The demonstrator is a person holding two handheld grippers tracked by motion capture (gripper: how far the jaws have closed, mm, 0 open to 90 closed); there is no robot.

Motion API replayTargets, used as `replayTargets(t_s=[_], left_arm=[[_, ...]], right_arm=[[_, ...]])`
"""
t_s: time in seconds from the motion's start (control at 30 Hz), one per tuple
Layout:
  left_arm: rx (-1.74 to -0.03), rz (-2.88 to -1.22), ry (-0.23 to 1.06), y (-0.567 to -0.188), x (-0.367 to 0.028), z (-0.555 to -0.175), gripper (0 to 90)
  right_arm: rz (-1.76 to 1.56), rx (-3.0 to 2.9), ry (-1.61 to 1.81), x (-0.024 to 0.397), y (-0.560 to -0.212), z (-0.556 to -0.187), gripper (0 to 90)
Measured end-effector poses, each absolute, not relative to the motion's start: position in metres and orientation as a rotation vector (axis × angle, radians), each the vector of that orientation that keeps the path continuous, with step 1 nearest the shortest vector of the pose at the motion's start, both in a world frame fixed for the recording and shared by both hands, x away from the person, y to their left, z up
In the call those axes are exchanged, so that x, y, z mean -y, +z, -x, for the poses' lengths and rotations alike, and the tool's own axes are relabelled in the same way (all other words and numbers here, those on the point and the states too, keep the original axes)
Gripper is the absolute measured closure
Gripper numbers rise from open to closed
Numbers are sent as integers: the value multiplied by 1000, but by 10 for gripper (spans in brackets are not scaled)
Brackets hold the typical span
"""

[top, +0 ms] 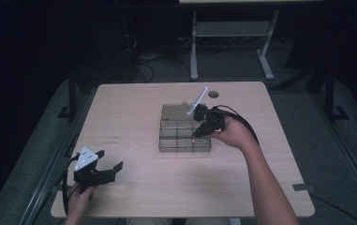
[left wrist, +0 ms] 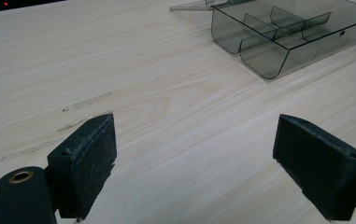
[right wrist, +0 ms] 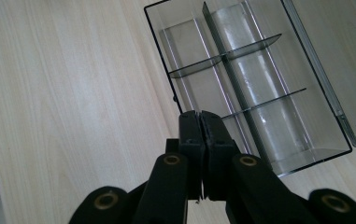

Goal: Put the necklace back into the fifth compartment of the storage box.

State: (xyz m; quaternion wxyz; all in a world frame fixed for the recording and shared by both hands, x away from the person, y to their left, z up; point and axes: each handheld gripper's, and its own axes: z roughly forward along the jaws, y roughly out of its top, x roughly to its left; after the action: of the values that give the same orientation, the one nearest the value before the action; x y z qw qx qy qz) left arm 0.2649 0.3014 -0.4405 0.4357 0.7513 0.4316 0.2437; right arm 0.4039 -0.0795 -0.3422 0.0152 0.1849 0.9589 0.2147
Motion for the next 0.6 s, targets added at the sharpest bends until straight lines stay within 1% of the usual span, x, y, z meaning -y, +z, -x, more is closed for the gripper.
replayTargets(t_s=[0.6], left_arm=[[-1070, -1870, 606, -440, -301, -265, 132]], right_arm=[[-575, -2996, 658, 62, -354, -417, 880]])
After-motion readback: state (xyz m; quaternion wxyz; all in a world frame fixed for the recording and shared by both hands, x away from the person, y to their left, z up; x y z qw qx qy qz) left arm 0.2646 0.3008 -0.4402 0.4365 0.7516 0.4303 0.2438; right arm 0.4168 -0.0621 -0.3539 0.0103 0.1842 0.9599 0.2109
